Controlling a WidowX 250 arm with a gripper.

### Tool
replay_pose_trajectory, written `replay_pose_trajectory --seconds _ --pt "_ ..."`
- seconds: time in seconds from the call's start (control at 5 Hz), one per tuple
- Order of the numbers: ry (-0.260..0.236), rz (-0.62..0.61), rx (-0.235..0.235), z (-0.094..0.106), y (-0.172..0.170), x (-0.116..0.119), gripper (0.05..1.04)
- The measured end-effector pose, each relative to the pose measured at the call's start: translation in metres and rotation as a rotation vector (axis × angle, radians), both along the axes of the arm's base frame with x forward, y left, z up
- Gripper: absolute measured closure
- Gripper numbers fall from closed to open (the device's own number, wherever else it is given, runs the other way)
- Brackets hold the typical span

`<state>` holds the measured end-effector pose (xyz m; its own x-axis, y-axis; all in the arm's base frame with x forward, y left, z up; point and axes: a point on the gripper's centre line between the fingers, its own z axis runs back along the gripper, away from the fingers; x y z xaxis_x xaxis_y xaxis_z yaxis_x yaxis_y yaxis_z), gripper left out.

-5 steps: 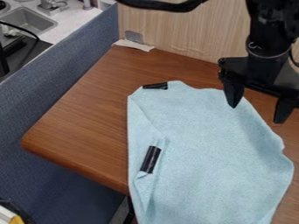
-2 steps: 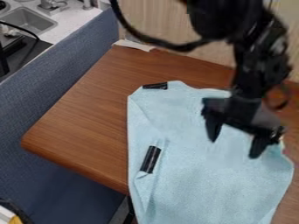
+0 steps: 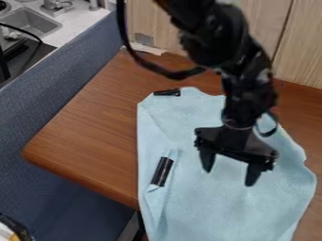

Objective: Move the cloth on the top edge of the table

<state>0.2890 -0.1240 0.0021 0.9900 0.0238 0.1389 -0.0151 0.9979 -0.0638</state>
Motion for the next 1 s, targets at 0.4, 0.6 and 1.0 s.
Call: replay_pose_trajectory --seconds 0.4,0.6,1.0 --pt "0.019 0.015 0.026 -0.018 0.001 0.008 0.082" --pt "0.015 0.032 0.015 -0.019 -0.001 0.018 0.082" --pt "0.01 0.063 0.022 -0.019 0.007 0.06 0.083"
